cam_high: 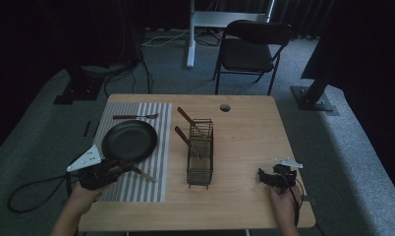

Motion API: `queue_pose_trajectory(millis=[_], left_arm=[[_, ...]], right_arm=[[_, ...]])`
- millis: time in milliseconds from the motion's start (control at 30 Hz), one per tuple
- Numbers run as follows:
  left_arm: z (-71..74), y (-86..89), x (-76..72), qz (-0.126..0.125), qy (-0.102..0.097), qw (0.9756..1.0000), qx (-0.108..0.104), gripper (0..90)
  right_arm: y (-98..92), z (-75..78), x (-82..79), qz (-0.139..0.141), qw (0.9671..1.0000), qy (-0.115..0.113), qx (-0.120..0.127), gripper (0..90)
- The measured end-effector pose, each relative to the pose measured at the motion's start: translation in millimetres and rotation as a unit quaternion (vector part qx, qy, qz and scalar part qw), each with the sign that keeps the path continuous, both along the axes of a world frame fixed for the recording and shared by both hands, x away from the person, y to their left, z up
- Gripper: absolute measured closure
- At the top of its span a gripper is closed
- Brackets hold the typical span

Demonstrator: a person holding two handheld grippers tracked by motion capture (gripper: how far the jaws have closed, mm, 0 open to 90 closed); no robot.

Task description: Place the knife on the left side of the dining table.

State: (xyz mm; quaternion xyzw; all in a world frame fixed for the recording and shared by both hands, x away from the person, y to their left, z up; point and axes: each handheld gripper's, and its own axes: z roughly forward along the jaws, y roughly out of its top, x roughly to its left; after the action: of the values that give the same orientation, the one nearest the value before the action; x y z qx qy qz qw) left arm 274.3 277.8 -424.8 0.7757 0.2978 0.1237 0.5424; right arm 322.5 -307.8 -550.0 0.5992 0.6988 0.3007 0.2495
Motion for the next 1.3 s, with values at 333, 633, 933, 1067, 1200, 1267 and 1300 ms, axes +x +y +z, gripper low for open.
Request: queue_pose_trajectory(millis=[333, 633, 933, 1067, 1200, 1267, 1300], left_arm=[[-11.2, 2.7, 6.7, 0.002, 0.013, 0.9999, -0.004, 75.4], [-19.2, 16.7, 7.4, 0.036, 0.039, 0.9983, -0.022, 73.8], [-55.3, 53.0, -1.3, 0.111, 0.094, 0.9867, -0.072, 70.0], [-72.2, 64.5, -4.2, 0.131, 0.118, 0.9817, -0.072, 66.3], [-83.6, 70.8, -3.2, 0.141, 0.135, 0.9775, -0.08, 62.4], [-91.3, 75.0, -0.3, 0.149, 0.155, 0.9719, -0.096, 61.3], [-91.3, 75.0, -0.3, 0.149, 0.155, 0.9719, -0.096, 60.0]], right_arm=[[0.0, 0.0, 0.0, 0.0, 1.0, 0.0, 0.0, 11.4], [0.0, 0.0, 0.0, 0.0, 1.0, 0.0, 0.0, 11.4], [0.0, 0.1, 0.0, 0.0, 1.0, 0.0, 0.0, 11.4], [0.1, 0.1, 0.0, 0.0, 1.0, 0.0, 0.0, 11.4], [0.1, 0.1, 0.0, 0.0, 1.0, 0.0, 0.0, 11.4], [0.0, 0.1, 0.0, 0.0, 1.0, 0.0, 0.0, 11.4], [0.0, 0.1, 0.0, 0.0, 1.0, 0.0, 0.0, 11.4]])
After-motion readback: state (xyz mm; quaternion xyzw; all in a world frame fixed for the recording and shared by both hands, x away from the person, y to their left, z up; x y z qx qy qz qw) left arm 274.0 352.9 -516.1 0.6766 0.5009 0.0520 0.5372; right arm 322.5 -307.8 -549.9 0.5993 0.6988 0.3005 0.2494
